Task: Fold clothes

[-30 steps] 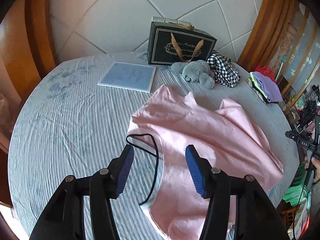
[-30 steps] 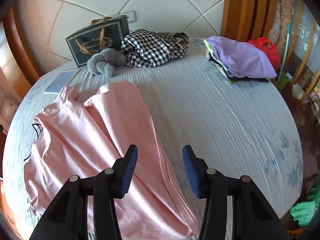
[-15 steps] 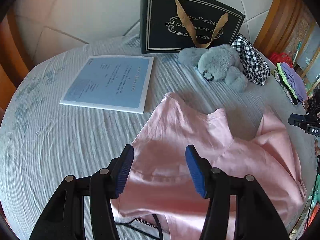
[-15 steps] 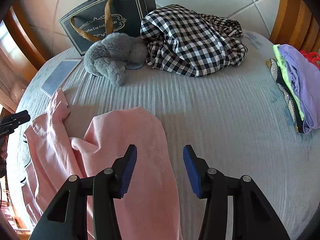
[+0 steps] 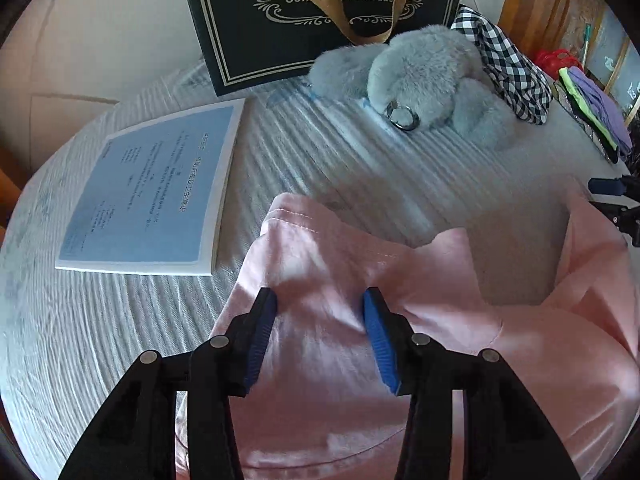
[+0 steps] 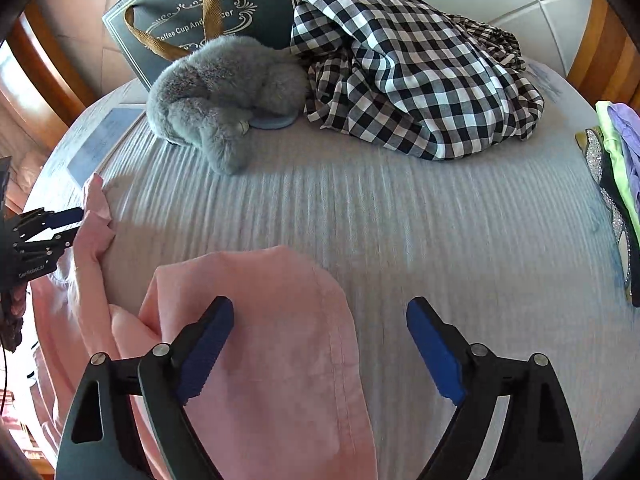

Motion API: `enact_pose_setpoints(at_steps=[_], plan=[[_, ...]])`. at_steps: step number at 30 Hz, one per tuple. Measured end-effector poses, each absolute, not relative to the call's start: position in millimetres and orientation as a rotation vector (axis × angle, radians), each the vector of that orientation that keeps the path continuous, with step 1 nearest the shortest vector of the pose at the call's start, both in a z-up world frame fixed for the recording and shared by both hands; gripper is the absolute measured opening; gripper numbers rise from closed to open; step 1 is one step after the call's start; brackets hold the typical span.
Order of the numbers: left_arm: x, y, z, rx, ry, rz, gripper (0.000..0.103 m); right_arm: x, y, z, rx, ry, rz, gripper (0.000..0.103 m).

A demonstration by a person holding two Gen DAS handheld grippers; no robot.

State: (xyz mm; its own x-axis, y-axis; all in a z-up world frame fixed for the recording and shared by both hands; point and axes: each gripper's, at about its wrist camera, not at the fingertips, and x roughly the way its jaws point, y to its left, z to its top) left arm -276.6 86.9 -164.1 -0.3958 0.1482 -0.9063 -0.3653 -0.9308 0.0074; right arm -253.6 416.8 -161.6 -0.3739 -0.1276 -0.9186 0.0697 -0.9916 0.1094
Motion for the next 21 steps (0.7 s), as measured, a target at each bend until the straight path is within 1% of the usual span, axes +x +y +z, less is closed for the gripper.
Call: enact_pose_setpoints(at_steps=[1, 2, 3, 4, 5, 6, 9, 14, 16, 17, 18, 19, 20, 21], plan=[[-275.1, 87.0, -163.1, -1.529, 0.269, 2.362, 0.005, -254.5, 414.4, -165.8, 1.698, -0.098, -2.493, 0.088], [-274.3, 86.3, -161.9, -1.559, 0.255, 2.363, 0.001, -254.1, 411.0, -168.6, 1.699, -0.097, -2.489, 0.083], [-272.5, 84.7, -158.8, -1.563, 0.248, 2.386, 0.001, -250.9, 404.7, -167.9, 1.678, -0.039, -2.507, 0.073], [-270.2, 82.0, -153.9, -1.550, 0.242, 2.418, 0.001, -247.9, 396.6, -167.0, 1.672, 0.040, -2.511, 0.044], [-267.2, 78.0, -146.4, -1.531, 0.236, 2.461, 0.001, -244.7, 389.1, -164.9, 1.663, 0.094, -2.511, 0.011], [-263.4, 72.9, -135.5, -1.497, 0.223, 2.505, 0.001, -241.5, 384.5, -161.0, 1.651, 0.118, -2.524, 0.006], [-249.8, 56.8, -92.0, -1.362, 0.168, 2.637, 0.001, -228.7, 377.4, -138.3, 1.558, 0.180, -2.613, 0.006], [-245.8, 34.3, -26.6, -1.144, 0.118, 2.787, 0.001, -209.5, 423.4, -57.2, 1.302, 0.030, -2.933, 0.006], [-260.6, 36.6, -18.8, -1.103, 0.155, 2.853, 0.001, -221.6, 441.6, -45.2, 1.309, -0.002, -3.008, 0.006], [-273.4, 39.4, -20.5, -1.113, 0.154, 2.852, 0.002, -232.3, 451.1, -47.6, 1.345, -0.016, -3.023, 0.008], [-287.9, 41.3, -26.1, -1.153, 0.135, 2.841, 0.004, -243.1, 462.0, -53.7, 1.384, -0.068, -3.018, 0.010], [-300.4, 43.1, -32.3, -1.197, 0.119, 2.827, 0.005, -251.2, 472.1, -61.3, 1.400, -0.134, -3.009, 0.029], [-306.9, 44.3, -40.2, -1.252, 0.118, 2.807, 0.007, -256.7, 479.0, -70.4, 1.419, -0.174, -2.990, 0.056], [-313.5, 45.5, -48.0, -1.306, 0.116, 2.786, 0.007, -258.9, 482.2, -77.1, 1.448, -0.181, -2.979, 0.063]])
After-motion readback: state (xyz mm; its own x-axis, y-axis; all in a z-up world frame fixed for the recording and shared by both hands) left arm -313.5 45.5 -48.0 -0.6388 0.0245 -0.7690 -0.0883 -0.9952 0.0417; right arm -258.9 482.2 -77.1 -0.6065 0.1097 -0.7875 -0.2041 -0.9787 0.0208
